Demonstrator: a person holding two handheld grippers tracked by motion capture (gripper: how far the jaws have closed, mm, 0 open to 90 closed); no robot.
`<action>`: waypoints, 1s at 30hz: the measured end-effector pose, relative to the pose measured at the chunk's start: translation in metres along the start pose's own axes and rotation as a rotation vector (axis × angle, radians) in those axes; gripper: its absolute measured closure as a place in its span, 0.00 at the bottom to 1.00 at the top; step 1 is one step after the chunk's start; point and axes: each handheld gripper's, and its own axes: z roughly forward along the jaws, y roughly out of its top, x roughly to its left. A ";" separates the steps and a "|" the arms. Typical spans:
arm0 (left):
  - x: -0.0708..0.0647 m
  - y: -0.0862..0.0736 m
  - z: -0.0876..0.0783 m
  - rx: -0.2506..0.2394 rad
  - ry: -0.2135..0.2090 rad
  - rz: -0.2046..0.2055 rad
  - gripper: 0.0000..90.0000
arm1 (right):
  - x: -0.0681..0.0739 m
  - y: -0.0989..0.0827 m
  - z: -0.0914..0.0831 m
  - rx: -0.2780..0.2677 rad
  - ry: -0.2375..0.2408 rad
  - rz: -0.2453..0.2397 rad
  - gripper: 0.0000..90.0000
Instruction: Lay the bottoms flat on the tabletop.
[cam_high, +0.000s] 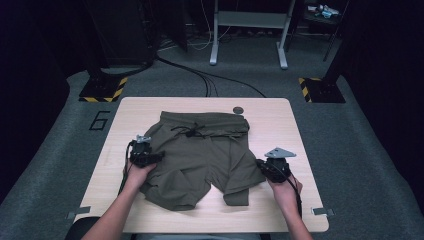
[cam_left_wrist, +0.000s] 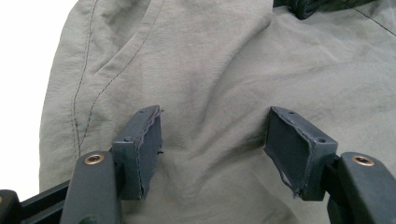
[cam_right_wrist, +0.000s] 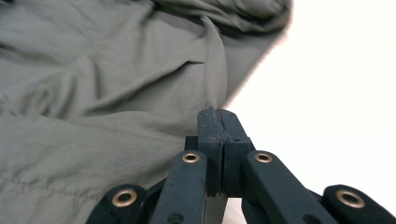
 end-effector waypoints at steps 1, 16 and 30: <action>0.001 0.000 -0.001 0.009 0.000 0.009 0.40 | -0.007 -0.006 -0.004 0.008 -0.016 0.012 0.99; 0.000 -0.008 -0.009 -0.001 0.031 -0.008 0.40 | -0.049 -0.052 -0.033 0.074 -0.109 0.093 0.99; 0.005 -0.007 -0.016 0.010 -0.010 -0.052 0.43 | -0.059 -0.061 -0.048 0.009 -0.101 0.124 0.78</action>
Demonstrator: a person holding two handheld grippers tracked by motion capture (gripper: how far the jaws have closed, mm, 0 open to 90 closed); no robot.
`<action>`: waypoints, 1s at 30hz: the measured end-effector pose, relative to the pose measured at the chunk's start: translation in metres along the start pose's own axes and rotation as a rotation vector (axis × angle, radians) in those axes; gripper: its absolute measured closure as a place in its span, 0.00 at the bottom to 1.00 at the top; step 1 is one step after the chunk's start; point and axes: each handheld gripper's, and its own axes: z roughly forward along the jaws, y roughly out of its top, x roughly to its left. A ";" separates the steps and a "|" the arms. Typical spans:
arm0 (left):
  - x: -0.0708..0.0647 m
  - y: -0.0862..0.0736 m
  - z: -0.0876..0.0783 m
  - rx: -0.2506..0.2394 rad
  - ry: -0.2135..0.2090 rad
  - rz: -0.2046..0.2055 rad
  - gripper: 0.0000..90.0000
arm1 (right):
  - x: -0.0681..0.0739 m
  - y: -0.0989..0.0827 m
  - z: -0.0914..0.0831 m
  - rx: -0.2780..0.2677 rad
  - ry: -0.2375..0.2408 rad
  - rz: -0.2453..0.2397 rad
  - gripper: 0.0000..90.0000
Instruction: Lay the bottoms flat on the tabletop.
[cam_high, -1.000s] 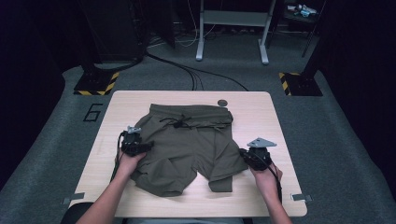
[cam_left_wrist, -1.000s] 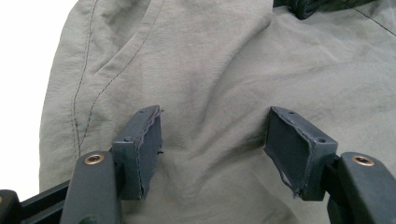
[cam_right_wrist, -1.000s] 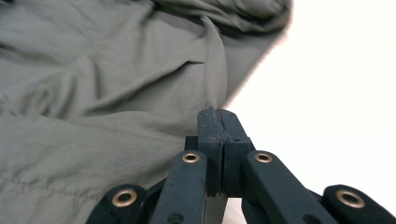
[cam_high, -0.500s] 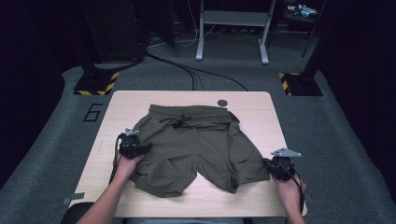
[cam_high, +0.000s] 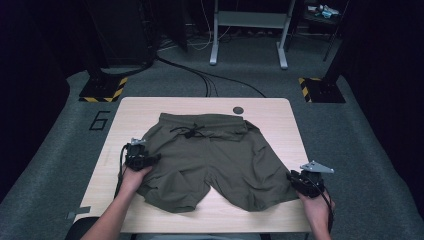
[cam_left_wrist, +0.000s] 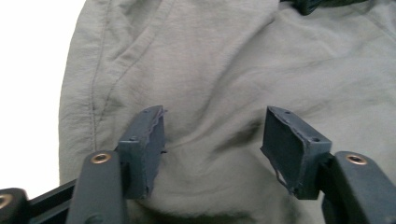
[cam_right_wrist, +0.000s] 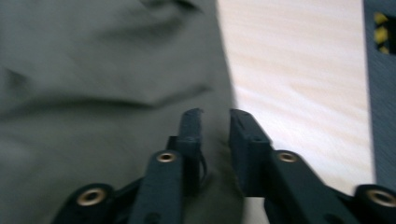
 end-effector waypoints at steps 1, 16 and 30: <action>-0.001 0.001 -0.001 -0.003 0.000 0.001 0.43 | 0.003 0.003 0.000 -0.016 0.009 -0.012 0.77; -0.026 -0.002 -0.052 -0.041 -0.050 0.050 0.43 | 0.061 0.043 0.032 -0.100 0.140 -0.103 0.70; -0.032 -0.009 -0.019 -0.019 -0.048 0.074 0.42 | 0.107 0.060 0.107 -0.060 0.170 -0.159 0.66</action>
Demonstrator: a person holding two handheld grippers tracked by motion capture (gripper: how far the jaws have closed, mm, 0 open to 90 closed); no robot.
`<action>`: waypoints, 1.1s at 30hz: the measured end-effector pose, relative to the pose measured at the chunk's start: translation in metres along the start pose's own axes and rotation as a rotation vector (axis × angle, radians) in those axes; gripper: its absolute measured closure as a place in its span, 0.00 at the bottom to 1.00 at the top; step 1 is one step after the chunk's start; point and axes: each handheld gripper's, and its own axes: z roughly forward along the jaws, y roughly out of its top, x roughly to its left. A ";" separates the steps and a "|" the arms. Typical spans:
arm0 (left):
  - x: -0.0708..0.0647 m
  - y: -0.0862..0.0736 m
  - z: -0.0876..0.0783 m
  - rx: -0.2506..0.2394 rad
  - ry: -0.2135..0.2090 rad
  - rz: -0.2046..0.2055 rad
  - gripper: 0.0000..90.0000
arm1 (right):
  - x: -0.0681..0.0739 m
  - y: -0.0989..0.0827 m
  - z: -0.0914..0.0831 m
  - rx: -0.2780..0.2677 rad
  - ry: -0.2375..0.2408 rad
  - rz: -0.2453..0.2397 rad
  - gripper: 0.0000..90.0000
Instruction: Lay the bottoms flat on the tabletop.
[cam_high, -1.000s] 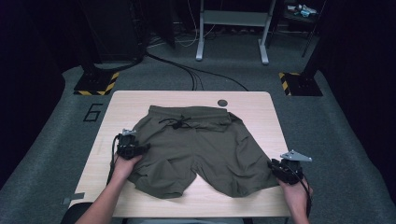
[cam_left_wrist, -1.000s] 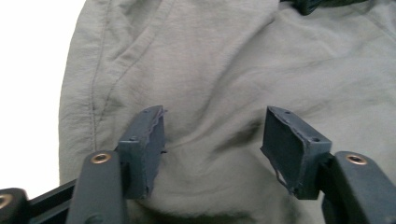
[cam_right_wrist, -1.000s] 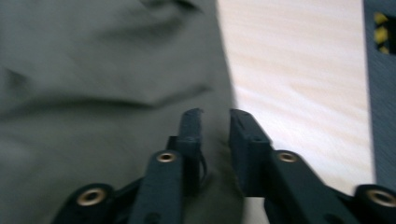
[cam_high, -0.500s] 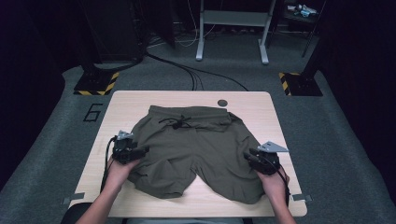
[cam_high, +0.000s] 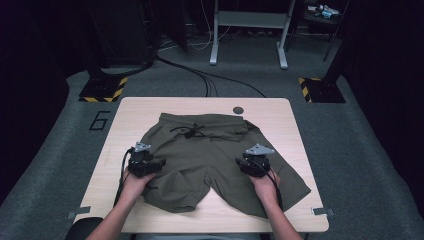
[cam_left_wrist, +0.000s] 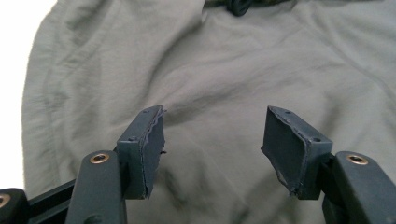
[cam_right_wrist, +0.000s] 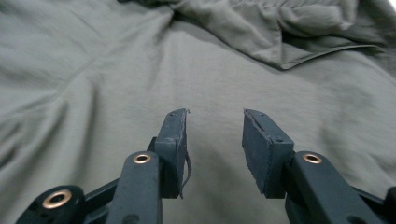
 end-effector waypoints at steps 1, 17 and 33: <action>0.001 -0.001 0.004 0.012 0.002 -0.005 0.42 | 0.001 -0.001 0.004 0.008 -0.003 -0.011 0.66; -0.019 -0.033 -0.007 0.019 0.038 0.010 0.43 | 0.021 -0.018 -0.008 0.061 -0.006 -0.002 0.66; -0.019 -0.023 -0.028 -0.027 0.020 -0.028 0.44 | 0.023 -0.015 -0.028 0.016 0.006 0.006 0.65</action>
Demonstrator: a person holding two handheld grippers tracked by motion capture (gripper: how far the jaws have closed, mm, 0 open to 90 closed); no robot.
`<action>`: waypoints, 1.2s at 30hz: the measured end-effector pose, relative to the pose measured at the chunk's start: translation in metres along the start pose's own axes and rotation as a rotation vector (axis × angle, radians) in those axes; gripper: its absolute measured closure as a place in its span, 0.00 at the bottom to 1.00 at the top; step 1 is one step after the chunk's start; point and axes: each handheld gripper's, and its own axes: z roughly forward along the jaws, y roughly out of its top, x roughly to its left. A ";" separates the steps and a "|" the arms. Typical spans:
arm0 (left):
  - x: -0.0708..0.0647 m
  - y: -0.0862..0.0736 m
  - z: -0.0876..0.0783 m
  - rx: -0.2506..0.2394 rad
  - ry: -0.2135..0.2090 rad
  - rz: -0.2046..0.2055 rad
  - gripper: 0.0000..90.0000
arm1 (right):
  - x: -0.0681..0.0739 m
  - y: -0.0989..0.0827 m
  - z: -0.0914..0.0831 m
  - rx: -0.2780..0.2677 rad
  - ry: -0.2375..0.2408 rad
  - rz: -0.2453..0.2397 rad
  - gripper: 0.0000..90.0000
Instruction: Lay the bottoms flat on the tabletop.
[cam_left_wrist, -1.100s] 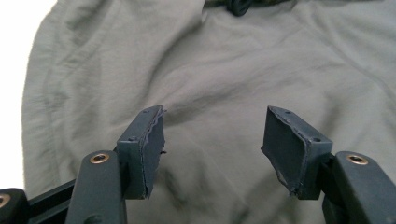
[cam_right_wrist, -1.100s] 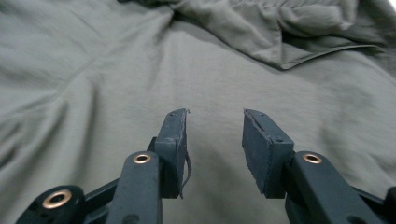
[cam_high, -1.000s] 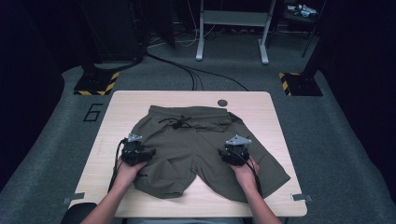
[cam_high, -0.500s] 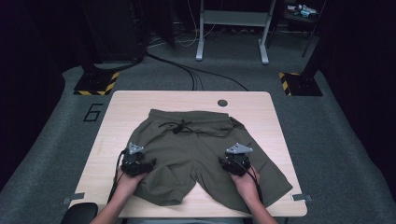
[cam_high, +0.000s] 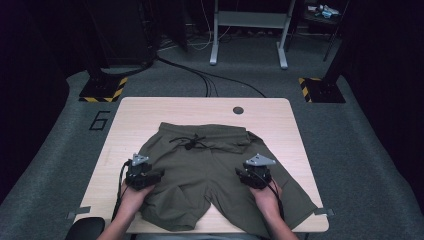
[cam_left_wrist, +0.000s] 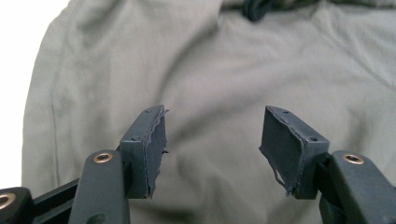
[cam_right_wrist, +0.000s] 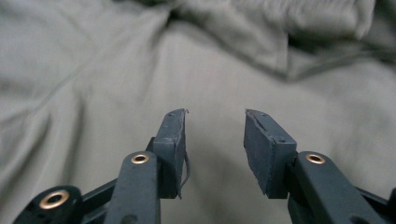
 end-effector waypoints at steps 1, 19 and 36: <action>0.001 0.004 0.002 0.000 -0.006 -0.002 0.44 | -0.001 0.005 0.002 -0.004 -0.002 0.008 0.66; 0.001 0.019 0.042 0.015 -0.018 0.041 0.42 | -0.009 0.047 0.068 0.053 0.029 -0.013 0.91; 0.004 0.013 0.050 0.024 -0.017 0.050 0.42 | -0.020 0.070 0.099 0.061 -0.016 -0.027 0.84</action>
